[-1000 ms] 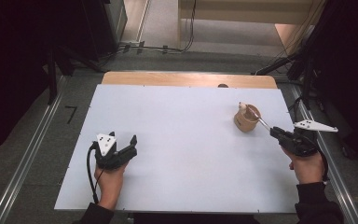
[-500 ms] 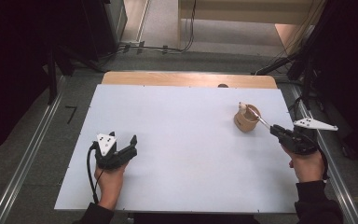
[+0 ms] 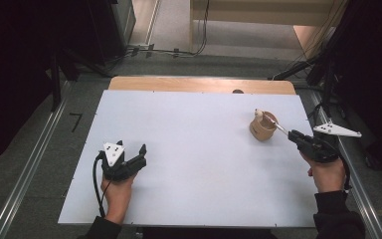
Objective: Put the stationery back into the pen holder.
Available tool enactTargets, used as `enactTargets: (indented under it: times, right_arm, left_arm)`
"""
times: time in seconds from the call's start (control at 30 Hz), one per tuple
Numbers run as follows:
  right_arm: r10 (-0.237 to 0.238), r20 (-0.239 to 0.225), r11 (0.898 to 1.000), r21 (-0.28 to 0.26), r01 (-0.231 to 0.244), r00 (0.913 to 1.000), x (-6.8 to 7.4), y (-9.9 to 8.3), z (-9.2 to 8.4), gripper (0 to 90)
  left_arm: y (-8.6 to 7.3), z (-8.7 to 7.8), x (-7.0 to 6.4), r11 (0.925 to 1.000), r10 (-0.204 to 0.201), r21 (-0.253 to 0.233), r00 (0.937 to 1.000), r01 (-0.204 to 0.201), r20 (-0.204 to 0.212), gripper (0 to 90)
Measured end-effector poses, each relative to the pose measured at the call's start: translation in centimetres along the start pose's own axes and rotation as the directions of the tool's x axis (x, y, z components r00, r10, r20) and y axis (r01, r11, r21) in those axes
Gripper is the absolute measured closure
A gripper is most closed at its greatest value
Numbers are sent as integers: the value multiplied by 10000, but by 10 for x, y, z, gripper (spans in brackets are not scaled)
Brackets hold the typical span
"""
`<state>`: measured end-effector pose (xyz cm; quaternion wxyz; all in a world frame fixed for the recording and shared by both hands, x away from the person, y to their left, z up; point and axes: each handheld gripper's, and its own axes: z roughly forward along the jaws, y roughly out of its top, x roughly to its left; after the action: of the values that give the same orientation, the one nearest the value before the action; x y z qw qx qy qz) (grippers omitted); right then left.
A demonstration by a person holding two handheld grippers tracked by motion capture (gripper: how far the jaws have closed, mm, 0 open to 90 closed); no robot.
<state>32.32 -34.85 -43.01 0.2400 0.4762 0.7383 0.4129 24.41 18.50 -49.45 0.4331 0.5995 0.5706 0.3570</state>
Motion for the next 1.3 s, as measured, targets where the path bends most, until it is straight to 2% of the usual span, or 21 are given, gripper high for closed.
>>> enactTargets:
  times: [1.3]
  right_arm:
    - [-3,103,9999,-156,5,9999,2,6,6,781]
  left_arm:
    - [0,1,0,10000,14,-15,10000,-14,-10,216]
